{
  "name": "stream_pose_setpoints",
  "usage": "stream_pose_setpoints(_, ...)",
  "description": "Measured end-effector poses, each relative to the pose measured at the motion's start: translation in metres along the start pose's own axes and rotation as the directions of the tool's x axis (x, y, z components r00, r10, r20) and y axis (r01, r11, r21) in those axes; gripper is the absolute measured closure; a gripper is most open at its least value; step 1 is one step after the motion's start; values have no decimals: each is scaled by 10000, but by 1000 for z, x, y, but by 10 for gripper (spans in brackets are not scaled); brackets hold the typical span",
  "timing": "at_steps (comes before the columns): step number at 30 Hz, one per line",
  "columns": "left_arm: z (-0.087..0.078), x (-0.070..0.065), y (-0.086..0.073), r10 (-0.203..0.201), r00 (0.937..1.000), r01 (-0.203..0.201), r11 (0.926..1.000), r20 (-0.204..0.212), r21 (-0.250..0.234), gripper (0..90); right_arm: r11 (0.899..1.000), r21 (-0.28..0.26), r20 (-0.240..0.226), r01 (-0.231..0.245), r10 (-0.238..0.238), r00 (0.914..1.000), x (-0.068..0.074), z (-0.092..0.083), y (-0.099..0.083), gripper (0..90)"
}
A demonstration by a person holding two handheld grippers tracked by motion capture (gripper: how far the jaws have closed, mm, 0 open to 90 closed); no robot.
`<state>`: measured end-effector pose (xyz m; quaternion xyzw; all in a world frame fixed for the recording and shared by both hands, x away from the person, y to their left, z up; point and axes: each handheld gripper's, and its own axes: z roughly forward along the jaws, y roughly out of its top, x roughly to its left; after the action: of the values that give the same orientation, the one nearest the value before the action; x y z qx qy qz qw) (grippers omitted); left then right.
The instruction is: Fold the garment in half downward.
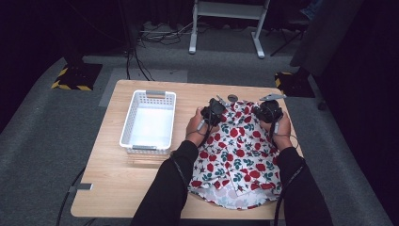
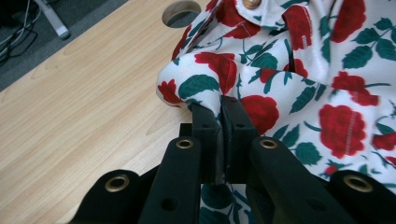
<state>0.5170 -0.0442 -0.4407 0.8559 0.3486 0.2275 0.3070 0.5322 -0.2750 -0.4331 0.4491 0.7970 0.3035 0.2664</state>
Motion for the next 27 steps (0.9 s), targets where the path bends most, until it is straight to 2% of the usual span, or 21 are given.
stream_pose_setpoints(4, -10, 2, 2, 219, 9997, -218, 9997, 113, -112, 846, 9995, -308, -64, 28, -30, 10000, 2, -6, 2, 871)
stream_pose_setpoints(7, -23, 5, -1, 545, 9975, -526, 9976, 441, -450, 832, 9986, -513, -294, 128, -143, 9995, 3, -16, 2, 872)
stream_pose_setpoints(10, -36, 6, -8, 709, 9955, -664, 9953, 636, -703, 819, 9954, -930, -633, 220, -280, 9976, 6, -32, -2, 872)
stream_pose_setpoints(14, -57, 1, -22, 1183, 9897, -1082, 9869, 810, -1198, 767, 9877, -1512, -1130, 406, -581, 9919, 11, -57, -14, 872)
stream_pose_setpoints(16, -64, -5, -30, 1618, 9837, -1527, 9819, 779, -1121, 767, 9831, -1764, -1402, 484, -737, 9874, 15, -70, -23, 872)
stream_pose_setpoints(18, -71, -11, -39, 1824, 9789, -1719, 9788, 925, -1110, 768, 9800, -1923, -1701, 502, -837, 9819, 21, -80, -33, 872)
stream_pose_setpoints(19, -71, -11, -39, 1824, 9789, -1719, 9788, 925, -1110, 767, 9800, -1923, -1701, 502, -837, 9819, 21, -80, -33, 872)
stream_pose_setpoints(20, -75, -16, -46, 2043, 9744, -1935, 9746, 943, -1123, 767, 9788, -1967, -1850, 572, -943, 9782, 24, -84, -38, 871)
stream_pose_setpoints(22, -81, -24, -55, 2253, 9683, -2123, 9698, 1076, -1201, 767, 9745, -2104, -2131, 785, -1241, 9691, 32, -93, -51, 869)
stream_pose_setpoints(24, -86, -32, -67, 2541, 9596, -2394, 9631, 1211, -1232, 755, 9726, -2122, -2296, 952, -1443, 9625, 39, -99, -62, 868)
stream_pose_setpoints(27, -92, -41, -86, 2779, 9502, -2613, 9570, 1409, -1257, 754, 9715, -2108, -2580, 1081, -1619, 9525, 47, -108, -78, 864)
